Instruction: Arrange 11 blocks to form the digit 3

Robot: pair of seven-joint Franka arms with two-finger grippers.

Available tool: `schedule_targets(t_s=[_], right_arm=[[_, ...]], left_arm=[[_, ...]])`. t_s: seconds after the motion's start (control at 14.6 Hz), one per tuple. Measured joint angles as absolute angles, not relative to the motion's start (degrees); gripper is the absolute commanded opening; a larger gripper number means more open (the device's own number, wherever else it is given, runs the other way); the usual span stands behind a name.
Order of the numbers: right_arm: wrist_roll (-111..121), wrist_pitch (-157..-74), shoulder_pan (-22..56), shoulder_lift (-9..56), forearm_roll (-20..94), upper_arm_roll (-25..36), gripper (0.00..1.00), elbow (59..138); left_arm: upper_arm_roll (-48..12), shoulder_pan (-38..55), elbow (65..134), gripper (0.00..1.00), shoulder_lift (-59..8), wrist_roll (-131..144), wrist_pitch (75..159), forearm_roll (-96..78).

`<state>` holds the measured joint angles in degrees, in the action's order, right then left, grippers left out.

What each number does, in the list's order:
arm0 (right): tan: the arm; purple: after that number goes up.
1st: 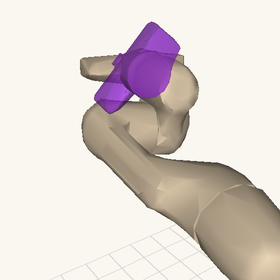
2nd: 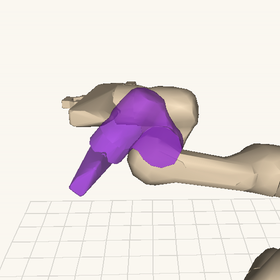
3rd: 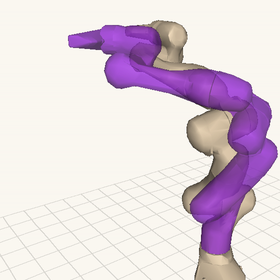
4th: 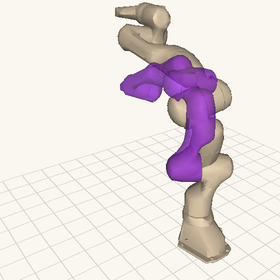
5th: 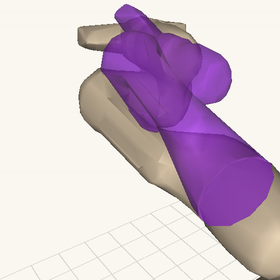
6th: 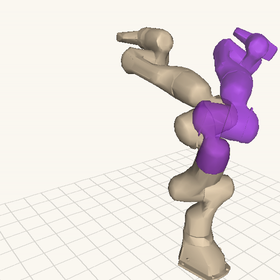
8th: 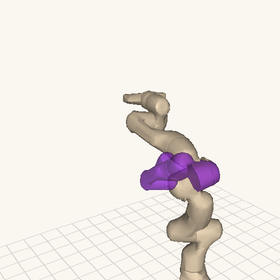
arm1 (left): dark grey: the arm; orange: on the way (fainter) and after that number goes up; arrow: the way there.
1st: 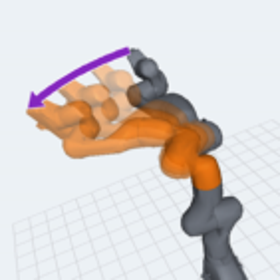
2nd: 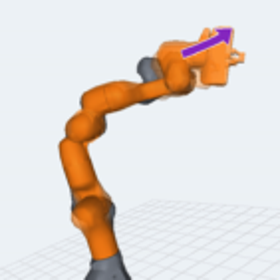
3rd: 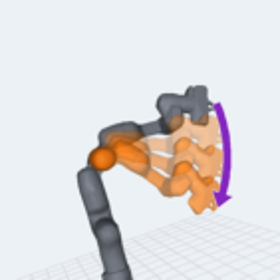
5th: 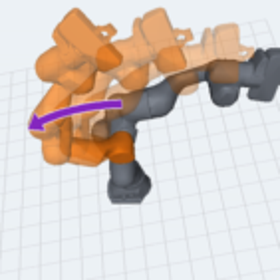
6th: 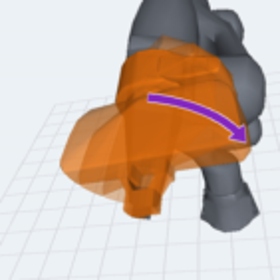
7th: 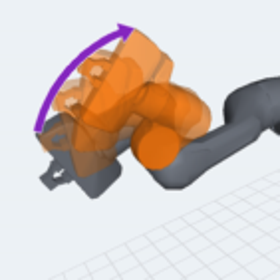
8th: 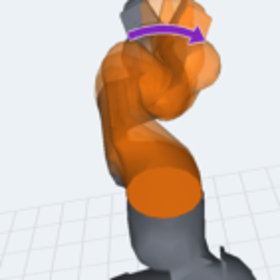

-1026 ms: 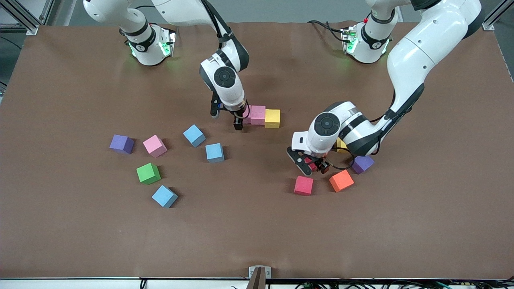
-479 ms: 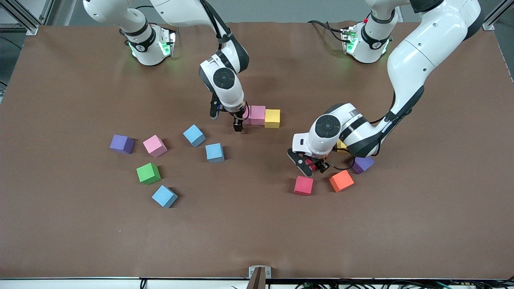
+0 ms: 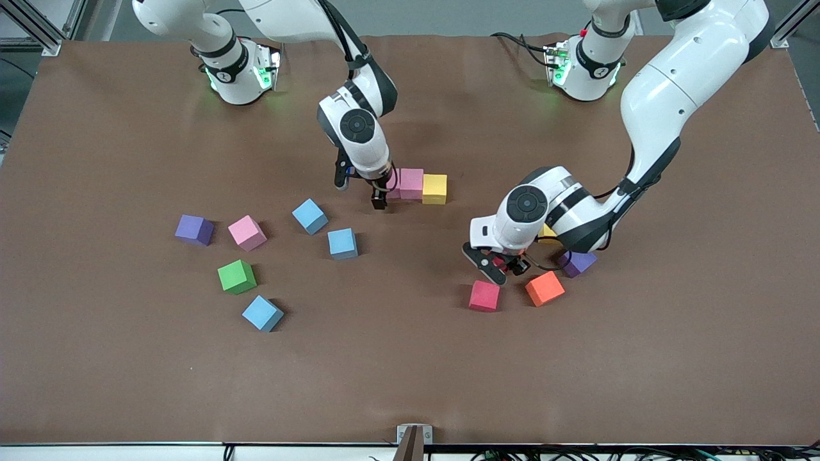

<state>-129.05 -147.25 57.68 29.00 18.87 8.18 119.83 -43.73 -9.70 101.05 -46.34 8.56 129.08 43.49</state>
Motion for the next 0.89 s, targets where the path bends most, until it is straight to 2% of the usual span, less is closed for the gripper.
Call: schedule_targets(t_s=[0.48,0.68,0.89], right_arm=[[-129.1,-147.0,57.5,29.0,18.9,8.2,0.99,119.6],[-129.1,-146.8,57.0,29.0,18.9,8.2,0.99,118.9],[-129.1,-145.8,56.5,29.0,18.9,8.2,0.99,118.2]], left_arm=[[-43.9,-10.1,100.7,0.36,-42.5,18.6,125.8,43.5],[-44.0,-10.0,100.6,0.45,-41.8,24.4,125.8,43.4],[-44.1,-10.0,100.6,0.45,-40.4,30.6,124.6,42.3]])
